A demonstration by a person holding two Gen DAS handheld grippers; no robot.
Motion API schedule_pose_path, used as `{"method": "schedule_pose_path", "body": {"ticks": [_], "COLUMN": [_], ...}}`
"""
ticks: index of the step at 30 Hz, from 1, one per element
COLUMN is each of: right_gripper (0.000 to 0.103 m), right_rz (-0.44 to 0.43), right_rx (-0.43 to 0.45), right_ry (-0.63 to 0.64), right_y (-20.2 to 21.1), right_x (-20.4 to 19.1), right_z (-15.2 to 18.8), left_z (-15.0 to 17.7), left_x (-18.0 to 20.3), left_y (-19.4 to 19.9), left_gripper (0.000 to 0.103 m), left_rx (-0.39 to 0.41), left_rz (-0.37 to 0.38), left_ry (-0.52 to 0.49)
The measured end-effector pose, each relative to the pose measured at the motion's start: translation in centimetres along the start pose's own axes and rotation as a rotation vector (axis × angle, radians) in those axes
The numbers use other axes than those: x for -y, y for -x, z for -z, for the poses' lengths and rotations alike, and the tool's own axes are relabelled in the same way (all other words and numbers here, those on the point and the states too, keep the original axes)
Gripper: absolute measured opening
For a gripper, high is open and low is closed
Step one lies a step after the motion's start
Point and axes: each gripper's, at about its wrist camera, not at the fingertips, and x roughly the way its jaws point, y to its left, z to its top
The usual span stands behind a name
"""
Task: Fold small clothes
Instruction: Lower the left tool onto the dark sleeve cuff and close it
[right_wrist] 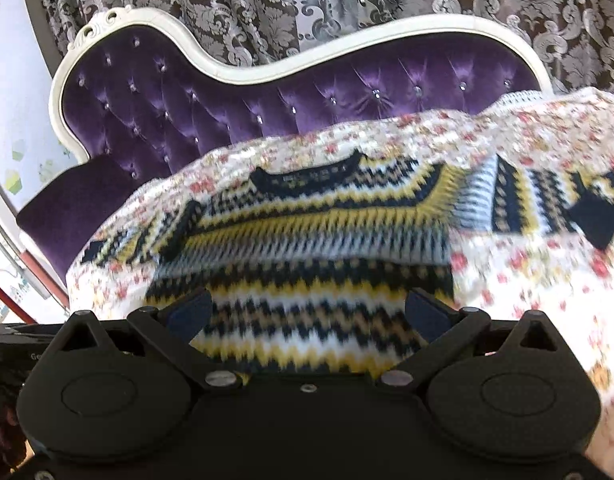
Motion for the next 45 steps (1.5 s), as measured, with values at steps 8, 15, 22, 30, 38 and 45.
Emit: {"method": "schedule_pose_path", "body": {"ticks": [8, 15, 22, 30, 38, 45], "right_gripper": [0.103, 0.103, 0.103, 0.103, 0.103, 0.103], "right_rz": [-0.013, -0.044, -0.14, -0.275, -0.302, -0.328], "right_rx": [0.011, 0.042, 0.116, 0.132, 0.108, 0.102], "right_ry": [-0.002, 0.003, -0.026, -0.036, -0.049, -0.055], "right_y": [-3.7, -6.4, -8.9, -10.1, -10.9, -11.2], "right_x": [-0.1, 0.0, 1.1, 1.5, 1.2, 0.8], "right_z": [-3.4, -5.0, -4.4, -2.7, -1.8, -1.5], "left_z": [-3.7, -5.8, -7.1, -8.1, -7.5, -8.0], "left_x": [-1.1, -3.8, -9.5, -19.0, -26.3, -28.4], "left_y": [-3.1, -5.5, -9.1, -12.7, -16.3, -17.1], "left_gripper": [0.077, 0.077, 0.077, 0.077, 0.078, 0.083], "left_rx": [0.017, 0.123, 0.168, 0.203, 0.16, 0.191], "left_rz": [-0.044, 0.031, 0.124, 0.067, 0.062, 0.107], "left_ry": [-0.003, 0.053, 0.128, 0.307, 0.455, 0.461]}}
